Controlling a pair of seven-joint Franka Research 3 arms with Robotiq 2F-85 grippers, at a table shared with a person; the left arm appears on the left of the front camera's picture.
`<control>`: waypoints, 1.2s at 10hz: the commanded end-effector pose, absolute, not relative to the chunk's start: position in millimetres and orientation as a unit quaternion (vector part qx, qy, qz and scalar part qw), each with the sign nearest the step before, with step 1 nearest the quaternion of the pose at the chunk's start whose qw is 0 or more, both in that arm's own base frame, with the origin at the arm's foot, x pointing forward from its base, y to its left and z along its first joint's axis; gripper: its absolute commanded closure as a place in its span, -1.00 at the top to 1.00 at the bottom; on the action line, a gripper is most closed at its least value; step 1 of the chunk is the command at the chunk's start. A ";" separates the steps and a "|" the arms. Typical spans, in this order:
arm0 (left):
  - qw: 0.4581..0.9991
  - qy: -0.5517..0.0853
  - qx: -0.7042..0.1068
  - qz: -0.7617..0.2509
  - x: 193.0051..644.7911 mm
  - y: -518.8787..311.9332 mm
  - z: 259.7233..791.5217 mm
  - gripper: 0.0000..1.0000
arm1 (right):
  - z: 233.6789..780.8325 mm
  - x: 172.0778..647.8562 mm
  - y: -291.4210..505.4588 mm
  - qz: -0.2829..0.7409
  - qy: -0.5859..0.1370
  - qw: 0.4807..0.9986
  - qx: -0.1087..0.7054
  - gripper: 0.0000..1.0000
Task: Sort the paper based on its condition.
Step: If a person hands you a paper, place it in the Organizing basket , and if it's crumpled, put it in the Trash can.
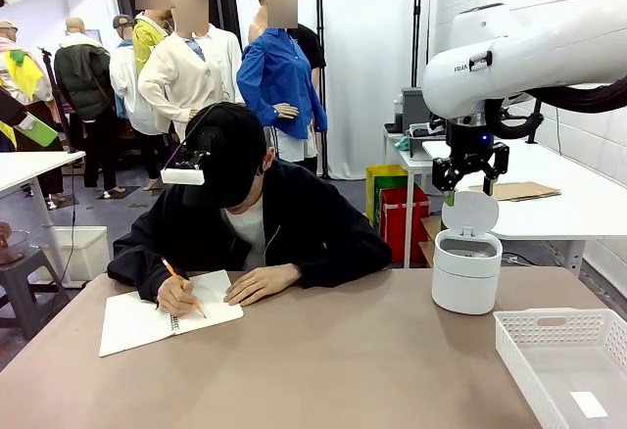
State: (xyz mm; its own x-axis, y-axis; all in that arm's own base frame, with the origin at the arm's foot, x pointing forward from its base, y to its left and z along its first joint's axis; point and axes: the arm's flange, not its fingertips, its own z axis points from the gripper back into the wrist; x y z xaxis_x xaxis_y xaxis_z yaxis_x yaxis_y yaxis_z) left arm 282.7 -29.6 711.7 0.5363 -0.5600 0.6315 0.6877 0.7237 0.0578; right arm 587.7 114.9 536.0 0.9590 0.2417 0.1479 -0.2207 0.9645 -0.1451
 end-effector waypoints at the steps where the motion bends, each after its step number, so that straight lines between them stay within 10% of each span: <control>1: 0.872 -0.322 -0.096 -0.356 282.7 -28.6 711.8 1.00 | 532.1 576.5 114.6 0.110 -0.083 0.987 -0.077 1.00; 12: 0.872 -0.322 -0.096 -0.356 282.7 -28.6 711.8 1.00 | 559.8 549.8 146.6 0.155 -0.096 0.983 -0.026 1.00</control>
State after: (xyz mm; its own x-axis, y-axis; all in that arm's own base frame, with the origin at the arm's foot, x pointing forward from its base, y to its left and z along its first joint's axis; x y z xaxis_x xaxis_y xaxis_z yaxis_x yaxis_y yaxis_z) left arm 282.7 -29.6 711.7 0.5363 -0.5600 0.6315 0.6877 0.7237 0.0578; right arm 547.4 142.8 556.8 0.9290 0.3263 0.1749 -0.3193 0.9452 -0.0673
